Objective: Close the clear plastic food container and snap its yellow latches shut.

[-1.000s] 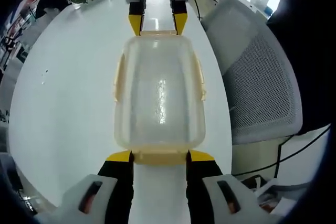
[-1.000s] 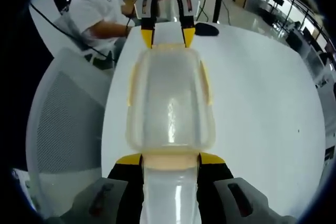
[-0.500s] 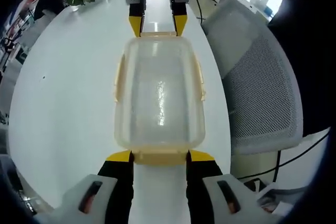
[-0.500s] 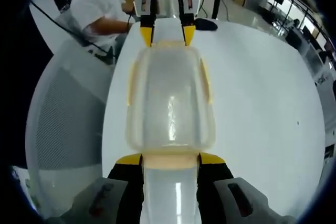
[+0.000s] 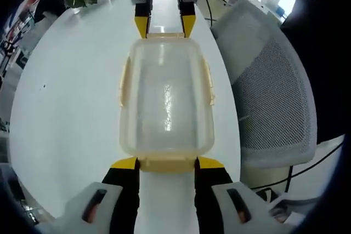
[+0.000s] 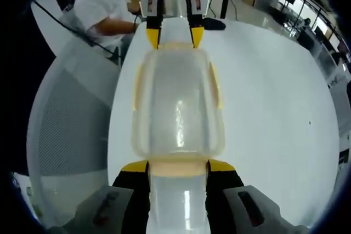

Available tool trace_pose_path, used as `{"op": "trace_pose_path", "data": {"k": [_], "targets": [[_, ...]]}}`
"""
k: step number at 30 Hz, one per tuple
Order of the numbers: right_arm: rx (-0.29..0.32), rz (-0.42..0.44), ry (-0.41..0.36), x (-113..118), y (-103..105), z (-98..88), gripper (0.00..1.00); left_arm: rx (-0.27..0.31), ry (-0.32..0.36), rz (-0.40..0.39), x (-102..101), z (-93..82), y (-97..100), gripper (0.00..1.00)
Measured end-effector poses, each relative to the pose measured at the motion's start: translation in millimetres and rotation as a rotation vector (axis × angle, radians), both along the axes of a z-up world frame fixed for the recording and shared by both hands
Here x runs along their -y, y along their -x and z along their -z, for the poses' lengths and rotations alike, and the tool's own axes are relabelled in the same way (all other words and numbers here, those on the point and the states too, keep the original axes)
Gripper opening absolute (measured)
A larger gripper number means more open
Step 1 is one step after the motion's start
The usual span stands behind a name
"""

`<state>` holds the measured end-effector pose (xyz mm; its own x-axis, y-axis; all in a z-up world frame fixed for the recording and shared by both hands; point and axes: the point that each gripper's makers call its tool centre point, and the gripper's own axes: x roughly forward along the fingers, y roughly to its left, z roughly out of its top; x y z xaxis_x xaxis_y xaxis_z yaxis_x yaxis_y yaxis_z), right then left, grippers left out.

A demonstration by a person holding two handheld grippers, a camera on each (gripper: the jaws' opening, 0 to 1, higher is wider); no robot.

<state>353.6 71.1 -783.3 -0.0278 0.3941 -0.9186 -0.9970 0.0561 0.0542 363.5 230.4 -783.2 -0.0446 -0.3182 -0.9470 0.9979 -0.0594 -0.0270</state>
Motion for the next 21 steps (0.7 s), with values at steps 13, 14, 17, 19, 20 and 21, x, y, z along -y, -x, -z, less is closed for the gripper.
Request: {"op": "trace_pose_path", "data": {"k": [13,14,17,19,20,21], "targets": [[-0.005,0.009,0.007,19,-2,-1.1,0.37,0.001,0.002,0.0,19,-1.1,-2.2,0.38],[-0.008,0.008,0.01,20,-2,-0.6,0.37,0.001,0.003,0.002,20,-1.1,-2.1,0.38],[-0.006,0.001,0.018,26,-3,-0.6,0.37,-0.001,0.004,0.001,26,-0.4,-2.3,0.38],[-0.009,0.002,0.018,29,-3,-1.5,0.37,-0.002,0.004,0.002,29,0.4,-1.7,0.38],[-0.008,0.002,0.017,30,-3,-1.7,0.37,-0.002,0.004,0.001,30,1.0,-2.1,0.38],[-0.009,0.002,0.017,32,-3,-1.3,0.37,-0.005,0.005,-0.001,32,1.4,-2.1,0.38]]}}
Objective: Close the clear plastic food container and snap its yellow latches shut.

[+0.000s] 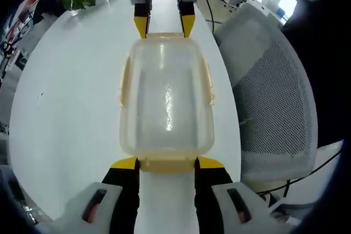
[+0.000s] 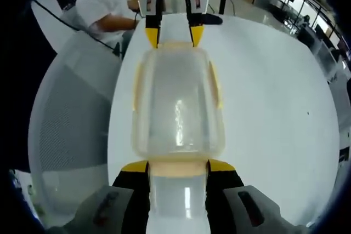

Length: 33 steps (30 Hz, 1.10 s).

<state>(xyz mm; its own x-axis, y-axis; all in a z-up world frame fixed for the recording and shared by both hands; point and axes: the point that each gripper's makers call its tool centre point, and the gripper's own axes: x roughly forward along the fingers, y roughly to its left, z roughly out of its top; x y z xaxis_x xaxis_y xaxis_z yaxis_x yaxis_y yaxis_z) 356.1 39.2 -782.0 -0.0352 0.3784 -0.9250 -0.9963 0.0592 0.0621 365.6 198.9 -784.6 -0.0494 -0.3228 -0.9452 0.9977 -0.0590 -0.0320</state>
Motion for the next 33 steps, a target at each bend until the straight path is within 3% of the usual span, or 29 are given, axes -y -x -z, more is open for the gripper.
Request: {"op": "trace_pose_path", "data": {"k": [33], "targets": [[-0.008,0.003,0.013,35,1,6.7,0.37,-0.006,-0.008,0.003,36,4.2,0.0,0.37]]}}
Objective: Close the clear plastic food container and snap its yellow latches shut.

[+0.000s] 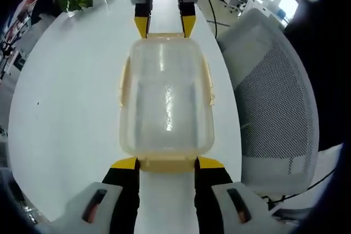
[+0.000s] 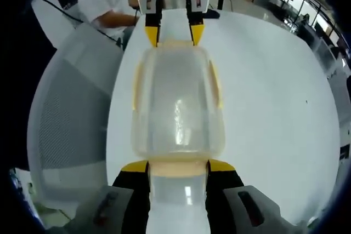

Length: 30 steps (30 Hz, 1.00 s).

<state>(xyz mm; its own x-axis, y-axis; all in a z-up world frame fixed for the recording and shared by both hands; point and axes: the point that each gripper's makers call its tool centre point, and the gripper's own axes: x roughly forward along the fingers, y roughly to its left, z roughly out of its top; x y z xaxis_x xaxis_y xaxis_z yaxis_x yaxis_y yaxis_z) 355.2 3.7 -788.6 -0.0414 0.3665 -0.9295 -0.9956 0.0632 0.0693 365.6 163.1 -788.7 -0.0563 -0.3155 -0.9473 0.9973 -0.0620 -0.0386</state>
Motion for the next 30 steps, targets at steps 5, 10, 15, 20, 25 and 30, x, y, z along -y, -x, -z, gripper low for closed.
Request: {"op": "trace_pose_path", "data": {"k": [5,10,15,20,25,30], "targets": [[-0.003,0.0,0.004,5,1,1.8,0.37,-0.002,-0.007,0.009,5,0.7,0.6,0.37],[-0.001,0.003,0.002,11,0,0.8,0.37,-0.003,-0.003,0.008,10,1.4,-0.6,0.37],[-0.004,0.004,0.008,17,1,2.0,0.37,-0.01,-0.002,0.005,17,1.5,0.5,0.37],[-0.005,0.006,0.01,20,2,1.7,0.37,-0.01,-0.005,0.009,20,2.7,0.1,0.37],[-0.003,0.008,0.01,24,1,1.1,0.37,-0.015,-0.002,0.006,23,3.3,0.4,0.37],[-0.007,0.008,0.014,29,3,2.1,0.37,-0.019,-0.001,0.009,28,3.9,2.4,0.37]]}}
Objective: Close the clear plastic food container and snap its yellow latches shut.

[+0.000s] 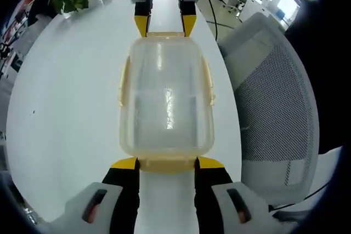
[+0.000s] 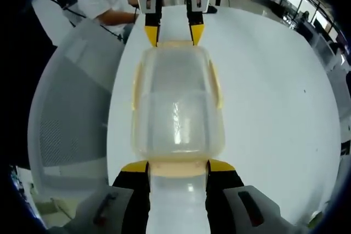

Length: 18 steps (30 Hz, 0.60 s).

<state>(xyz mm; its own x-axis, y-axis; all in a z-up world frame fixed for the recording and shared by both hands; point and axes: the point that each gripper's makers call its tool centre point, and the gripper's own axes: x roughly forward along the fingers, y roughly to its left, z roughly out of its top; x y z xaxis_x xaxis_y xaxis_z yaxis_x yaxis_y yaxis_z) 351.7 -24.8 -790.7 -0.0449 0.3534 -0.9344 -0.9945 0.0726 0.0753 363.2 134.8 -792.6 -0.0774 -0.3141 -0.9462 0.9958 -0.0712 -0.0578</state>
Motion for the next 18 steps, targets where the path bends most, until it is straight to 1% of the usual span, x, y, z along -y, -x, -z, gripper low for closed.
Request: {"op": "trace_pose_path", "data": {"k": [2,10,18], "targets": [[0.001,0.006,0.001,3,0,0.4,0.37,0.009,0.002,0.001,3,-1.1,-1.5,0.37],[0.002,0.013,0.002,13,2,2.0,0.37,0.006,0.01,0.005,14,-1.0,0.7,0.37],[0.003,0.017,-0.001,19,4,4.0,0.37,0.004,0.008,0.007,19,1.4,2.9,0.37]]}}
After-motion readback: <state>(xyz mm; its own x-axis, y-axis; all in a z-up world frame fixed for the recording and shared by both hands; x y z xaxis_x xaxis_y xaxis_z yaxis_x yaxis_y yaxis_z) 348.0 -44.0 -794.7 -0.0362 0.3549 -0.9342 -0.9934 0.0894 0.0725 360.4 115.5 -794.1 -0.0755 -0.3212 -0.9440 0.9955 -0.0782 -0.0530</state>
